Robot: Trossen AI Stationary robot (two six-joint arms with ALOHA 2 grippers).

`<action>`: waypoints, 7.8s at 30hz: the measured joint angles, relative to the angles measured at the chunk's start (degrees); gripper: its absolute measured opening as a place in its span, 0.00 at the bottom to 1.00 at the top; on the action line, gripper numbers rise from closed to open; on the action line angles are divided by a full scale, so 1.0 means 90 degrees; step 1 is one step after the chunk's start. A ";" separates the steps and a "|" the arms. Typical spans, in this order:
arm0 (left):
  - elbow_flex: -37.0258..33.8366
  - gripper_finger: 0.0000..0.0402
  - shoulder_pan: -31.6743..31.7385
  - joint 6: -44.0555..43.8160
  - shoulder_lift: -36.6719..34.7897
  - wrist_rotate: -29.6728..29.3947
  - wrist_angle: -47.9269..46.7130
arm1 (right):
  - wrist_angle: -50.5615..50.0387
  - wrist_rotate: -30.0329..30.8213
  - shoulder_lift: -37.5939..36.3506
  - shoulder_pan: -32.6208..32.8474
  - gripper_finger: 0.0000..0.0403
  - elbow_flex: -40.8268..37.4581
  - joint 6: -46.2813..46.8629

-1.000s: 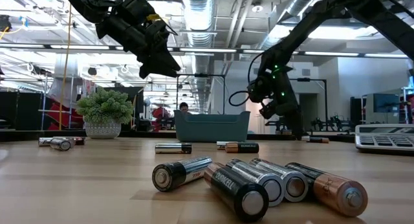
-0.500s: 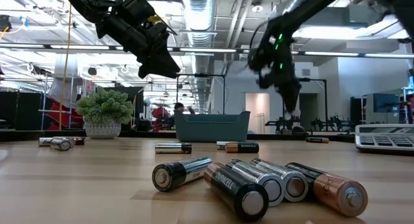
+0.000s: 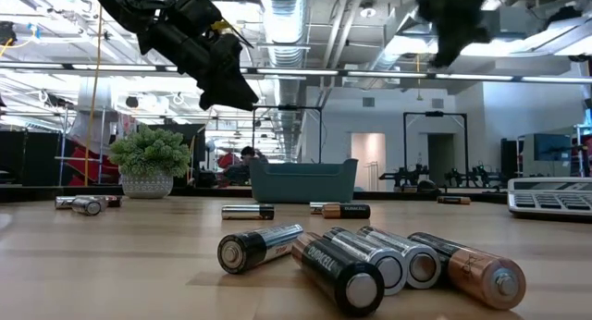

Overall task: Sort batteries
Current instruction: Put the silver battery into the green bin, then put the black battery into the blue bin

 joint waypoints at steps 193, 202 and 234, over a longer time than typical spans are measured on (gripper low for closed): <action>-0.1467 0.32 -0.2540 -0.1539 -0.0424 -0.2442 -0.4667 | 0.4363 0.1179 0.0983 0.5781 0.01 -0.2786 0.4732; -0.1462 0.32 -0.2504 -0.1156 0.0289 -0.2365 -0.4319 | 0.4362 0.1182 0.0983 0.5781 0.01 -0.2786 0.4732; -0.0202 0.09 -0.2117 -0.1912 -0.0675 -0.3128 -0.5011 | 0.4028 0.1182 0.0978 0.5781 0.01 -0.2786 0.3938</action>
